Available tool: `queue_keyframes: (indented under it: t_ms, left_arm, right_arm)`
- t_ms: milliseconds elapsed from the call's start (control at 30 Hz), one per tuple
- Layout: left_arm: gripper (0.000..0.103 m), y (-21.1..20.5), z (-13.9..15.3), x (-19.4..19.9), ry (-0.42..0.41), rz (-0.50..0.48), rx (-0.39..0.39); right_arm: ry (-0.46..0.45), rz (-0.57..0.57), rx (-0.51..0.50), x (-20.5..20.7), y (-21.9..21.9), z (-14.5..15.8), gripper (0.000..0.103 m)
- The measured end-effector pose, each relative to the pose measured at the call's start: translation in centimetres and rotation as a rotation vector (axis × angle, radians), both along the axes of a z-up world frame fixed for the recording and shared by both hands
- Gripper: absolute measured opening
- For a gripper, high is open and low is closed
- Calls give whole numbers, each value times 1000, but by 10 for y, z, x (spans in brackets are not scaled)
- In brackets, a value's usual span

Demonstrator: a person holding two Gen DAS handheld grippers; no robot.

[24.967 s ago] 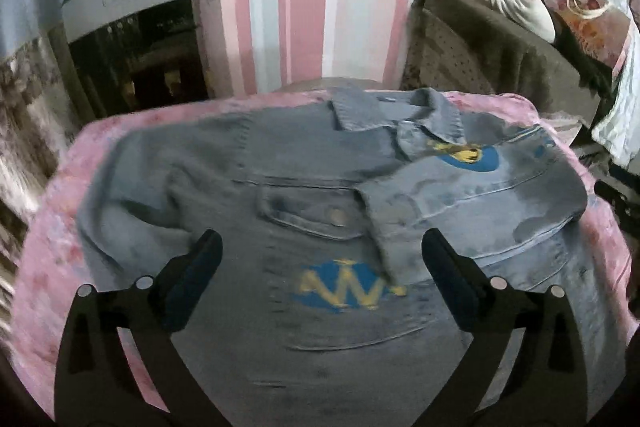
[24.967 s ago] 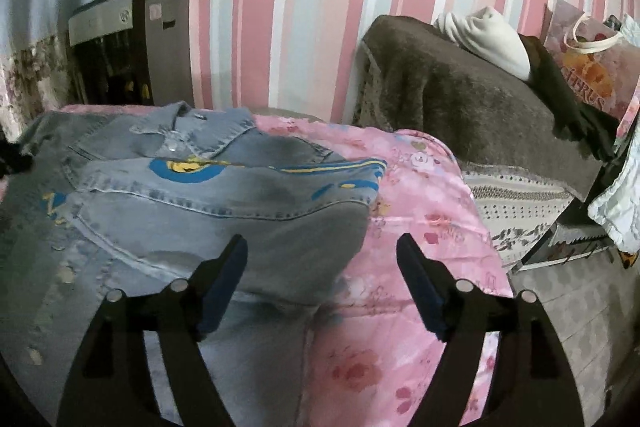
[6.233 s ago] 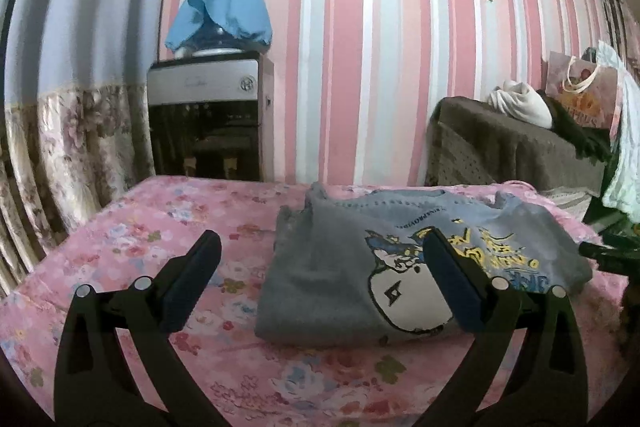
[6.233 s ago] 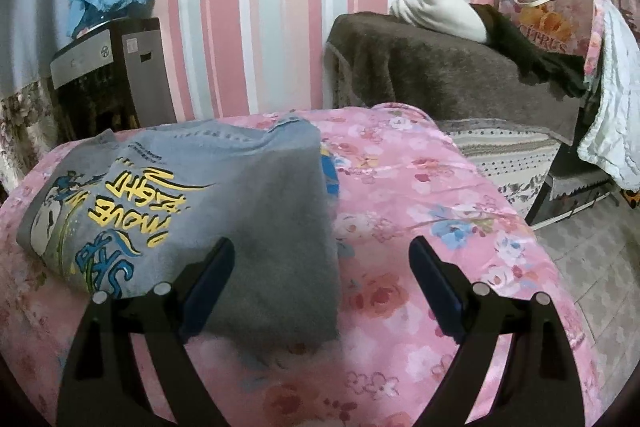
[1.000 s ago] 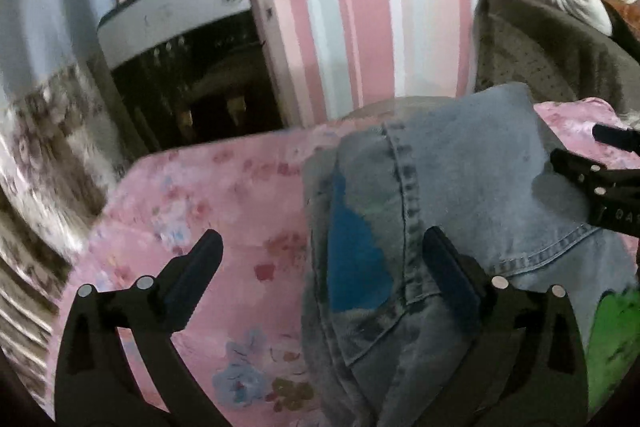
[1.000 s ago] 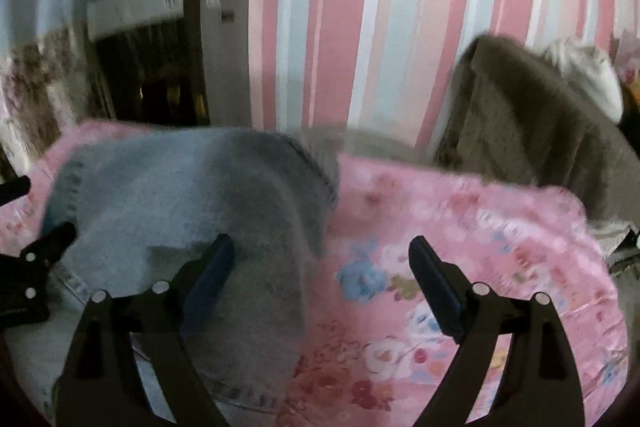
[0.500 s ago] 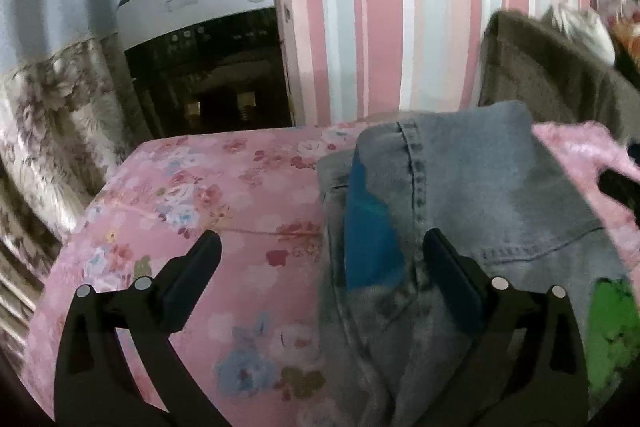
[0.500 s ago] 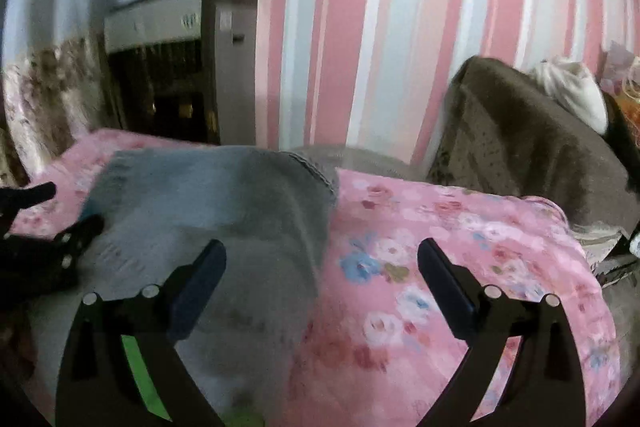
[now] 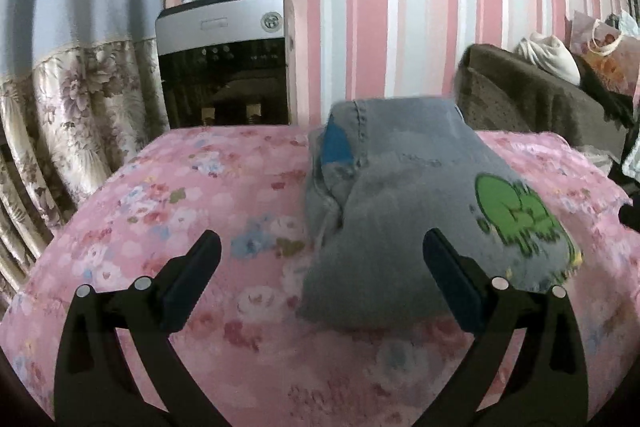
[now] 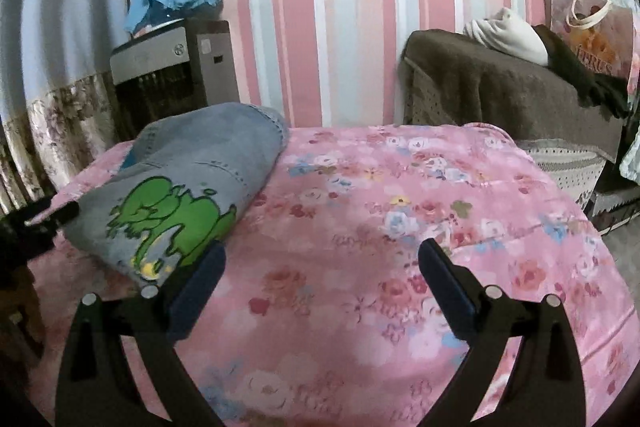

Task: Fold large clothes

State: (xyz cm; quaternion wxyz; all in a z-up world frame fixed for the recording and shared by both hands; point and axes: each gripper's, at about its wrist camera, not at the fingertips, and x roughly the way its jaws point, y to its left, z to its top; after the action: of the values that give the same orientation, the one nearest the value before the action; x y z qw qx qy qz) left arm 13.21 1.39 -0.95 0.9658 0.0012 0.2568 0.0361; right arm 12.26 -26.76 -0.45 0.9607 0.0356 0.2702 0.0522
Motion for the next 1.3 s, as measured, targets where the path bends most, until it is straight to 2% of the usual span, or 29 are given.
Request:
queue_keyframes:
  t_ms: [67, 200, 267, 400, 567, 800, 900, 1067, 1133, 1200, 1233, 1300]
  left_arm:
    - [100, -1, 3, -5, -21, -2, 0]
    - [100, -6, 11, 1, -12, -18, 18]
    - [100, -8, 16, 10, -5, -25, 40]
    - [100, -5, 19, 36, 26, -15, 26]
    - [100, -3, 11, 56, 60, -5, 44]
    - [100, 12, -5, 73, 104, -2, 11]
    - [100, 14, -7, 83, 115, -14, 14]
    - [100, 19, -15, 99, 162, -25, 5]
    - [100, 21, -17, 103, 176, -31, -11]
    - [100, 25, -20, 107, 196, -39, -43]
    - [100, 27, -21, 108, 202, -42, -61]
    - [100, 28, -21, 110, 196, -41, -90]
  right_arm:
    - [0, 14, 10, -2, 5, 0, 97]
    - [9, 47, -2, 8, 26, 3, 97]
    - [23, 64, 8, 21, 38, 5, 97]
    - [42, 99, -4, 48, 61, 7, 97]
    - [76, 109, 3, 75, 72, 3, 97]
    - [175, 114, 47, 110, 73, -19, 97]
    - [207, 121, 108, 122, 73, -26, 99]
    - [323, 207, 184, 147, 89, -45, 98]
    - [348, 251, 220, 152, 93, -50, 84]
    - [348, 261, 207, 153, 96, -49, 75]
    - [339, 256, 200, 151, 97, -48, 65]
    - [297, 255, 169, 146, 99, -40, 50]
